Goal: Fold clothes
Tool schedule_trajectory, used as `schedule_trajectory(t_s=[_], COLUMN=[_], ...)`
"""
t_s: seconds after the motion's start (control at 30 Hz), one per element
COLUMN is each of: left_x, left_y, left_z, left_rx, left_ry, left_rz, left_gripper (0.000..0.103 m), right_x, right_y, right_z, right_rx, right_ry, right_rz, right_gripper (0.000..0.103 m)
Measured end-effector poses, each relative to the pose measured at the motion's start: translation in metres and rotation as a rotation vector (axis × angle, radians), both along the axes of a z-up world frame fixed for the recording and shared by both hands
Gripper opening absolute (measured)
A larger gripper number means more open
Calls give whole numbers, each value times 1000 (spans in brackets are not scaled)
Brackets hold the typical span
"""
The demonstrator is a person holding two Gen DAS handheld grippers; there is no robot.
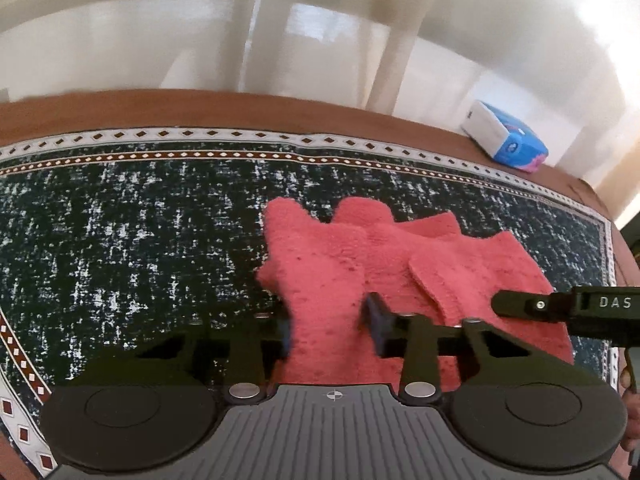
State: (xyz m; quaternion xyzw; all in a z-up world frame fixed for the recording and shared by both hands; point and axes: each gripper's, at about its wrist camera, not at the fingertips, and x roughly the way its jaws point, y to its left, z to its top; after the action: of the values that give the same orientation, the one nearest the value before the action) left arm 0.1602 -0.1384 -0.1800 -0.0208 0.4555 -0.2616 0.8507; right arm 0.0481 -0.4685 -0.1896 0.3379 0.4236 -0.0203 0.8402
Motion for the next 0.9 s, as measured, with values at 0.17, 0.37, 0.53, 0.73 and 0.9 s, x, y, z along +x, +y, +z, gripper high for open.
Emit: schedule_trajectory(t_s=[0.17, 0.37, 0.53, 0.73, 0.9], left_x=[-8, -24, -39, -59, -74], left_y=[0, 8, 1, -31, -85], left_z=[16, 51, 82, 109, 122], left_rx=[6, -61, -96, -118, -121], left_ry=[-41, -97, -171, -232, -262], left_rz=[-30, -26, -62, -99, -117], left_gripper=[16, 16, 16, 16, 16], right_x=[-1, -14, -32, -49, -66], right_y=[4, 13, 11, -10, -55], right_z=[14, 54, 88, 114, 126], right_rx=[-12, -40, -70, -98, -109], right_ry=[-14, -103, -169, -227, -274], right_rz=[2, 29, 24, 10, -14], right_gripper=[21, 20, 20, 20, 20])
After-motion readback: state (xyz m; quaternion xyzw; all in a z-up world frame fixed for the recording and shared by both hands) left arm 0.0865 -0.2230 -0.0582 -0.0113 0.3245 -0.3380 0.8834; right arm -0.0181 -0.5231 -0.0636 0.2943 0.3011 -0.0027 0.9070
